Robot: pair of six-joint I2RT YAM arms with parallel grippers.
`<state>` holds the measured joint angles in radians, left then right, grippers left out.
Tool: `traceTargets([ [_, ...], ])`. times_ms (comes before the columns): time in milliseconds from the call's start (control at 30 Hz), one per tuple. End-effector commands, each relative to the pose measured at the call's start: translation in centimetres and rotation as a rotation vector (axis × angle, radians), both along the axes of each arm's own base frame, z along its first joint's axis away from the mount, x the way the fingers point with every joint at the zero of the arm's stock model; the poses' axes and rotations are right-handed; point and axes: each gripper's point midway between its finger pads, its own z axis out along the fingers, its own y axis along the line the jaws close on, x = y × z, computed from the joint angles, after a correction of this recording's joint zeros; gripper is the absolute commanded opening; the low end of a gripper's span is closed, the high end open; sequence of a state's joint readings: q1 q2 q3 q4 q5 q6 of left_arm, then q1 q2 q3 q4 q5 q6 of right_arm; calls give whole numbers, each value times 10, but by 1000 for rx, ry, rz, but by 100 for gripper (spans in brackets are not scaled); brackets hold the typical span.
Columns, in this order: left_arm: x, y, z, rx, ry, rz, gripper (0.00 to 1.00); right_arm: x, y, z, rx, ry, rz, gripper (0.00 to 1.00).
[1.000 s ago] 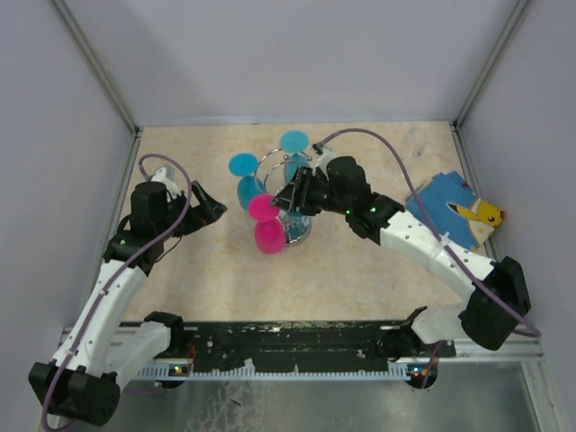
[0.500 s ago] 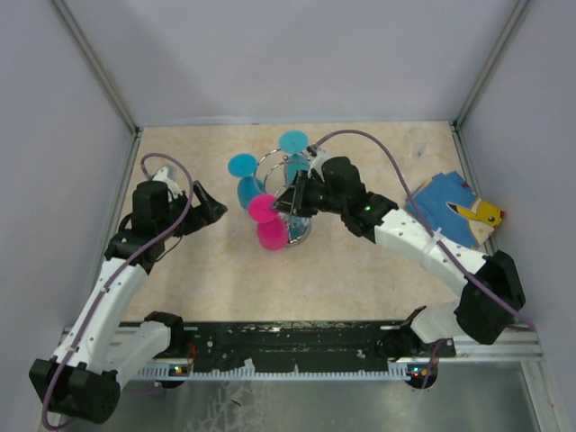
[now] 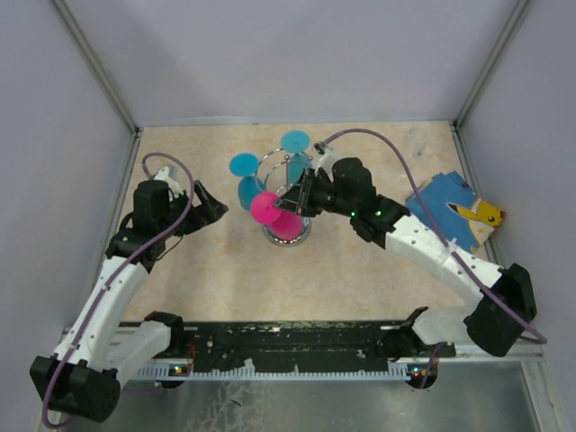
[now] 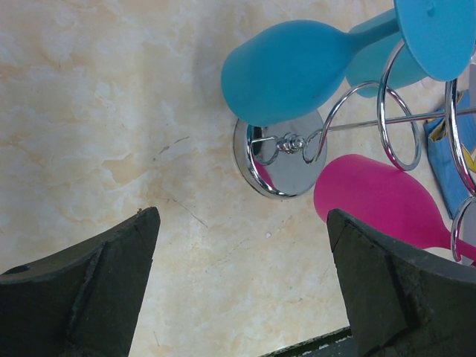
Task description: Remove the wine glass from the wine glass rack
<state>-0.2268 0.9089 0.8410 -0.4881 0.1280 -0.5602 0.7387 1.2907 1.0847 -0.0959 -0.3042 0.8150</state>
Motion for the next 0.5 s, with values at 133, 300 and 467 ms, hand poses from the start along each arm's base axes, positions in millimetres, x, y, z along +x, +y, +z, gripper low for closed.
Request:
traceTargets([
  [133,5,-3,8,-15,-36,-15,100,-17,3,21,91,-38,59,7],
  [300,4,-2,7,-10,-38,-13,100,-31,8,20,148,-1,127,4],
  [467,4,-3,7,-14,-37,-17,100,-44,10,21,183,20,186,0],
])
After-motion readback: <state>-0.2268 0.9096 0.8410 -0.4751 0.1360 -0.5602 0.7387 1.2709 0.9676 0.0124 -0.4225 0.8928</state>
